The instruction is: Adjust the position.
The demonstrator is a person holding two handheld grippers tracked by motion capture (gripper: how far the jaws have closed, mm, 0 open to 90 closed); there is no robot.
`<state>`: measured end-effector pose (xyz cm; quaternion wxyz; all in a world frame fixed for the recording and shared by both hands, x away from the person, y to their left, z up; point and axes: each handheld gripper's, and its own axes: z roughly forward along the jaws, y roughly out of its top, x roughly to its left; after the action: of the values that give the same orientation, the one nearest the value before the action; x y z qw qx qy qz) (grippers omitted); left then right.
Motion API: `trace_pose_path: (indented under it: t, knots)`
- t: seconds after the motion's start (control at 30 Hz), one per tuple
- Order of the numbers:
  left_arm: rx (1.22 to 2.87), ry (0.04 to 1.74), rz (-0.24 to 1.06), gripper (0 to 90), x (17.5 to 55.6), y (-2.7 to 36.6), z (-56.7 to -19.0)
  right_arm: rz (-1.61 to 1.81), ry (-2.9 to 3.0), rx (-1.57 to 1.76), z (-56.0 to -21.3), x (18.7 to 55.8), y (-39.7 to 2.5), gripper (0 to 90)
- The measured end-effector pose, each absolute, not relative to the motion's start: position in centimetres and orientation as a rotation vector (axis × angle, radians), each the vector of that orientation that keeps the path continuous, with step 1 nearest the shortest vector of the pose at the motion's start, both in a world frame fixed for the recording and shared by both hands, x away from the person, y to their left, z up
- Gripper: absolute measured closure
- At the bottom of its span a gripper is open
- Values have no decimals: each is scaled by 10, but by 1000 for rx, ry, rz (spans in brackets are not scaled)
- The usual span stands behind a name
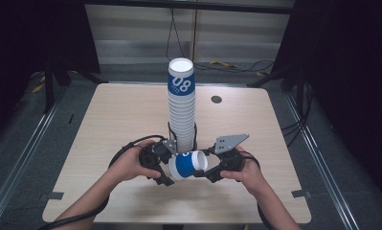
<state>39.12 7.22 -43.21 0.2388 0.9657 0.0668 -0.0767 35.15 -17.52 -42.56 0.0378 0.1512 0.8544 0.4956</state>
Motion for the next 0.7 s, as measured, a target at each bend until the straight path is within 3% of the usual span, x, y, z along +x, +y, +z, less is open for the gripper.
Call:
trace_pose_path:
  t: [0.7]
  knots:
    - [2445, 285, -199, 163, 389, 93, -441, 1529, 2607, 491, -426, 352, -180, 274]
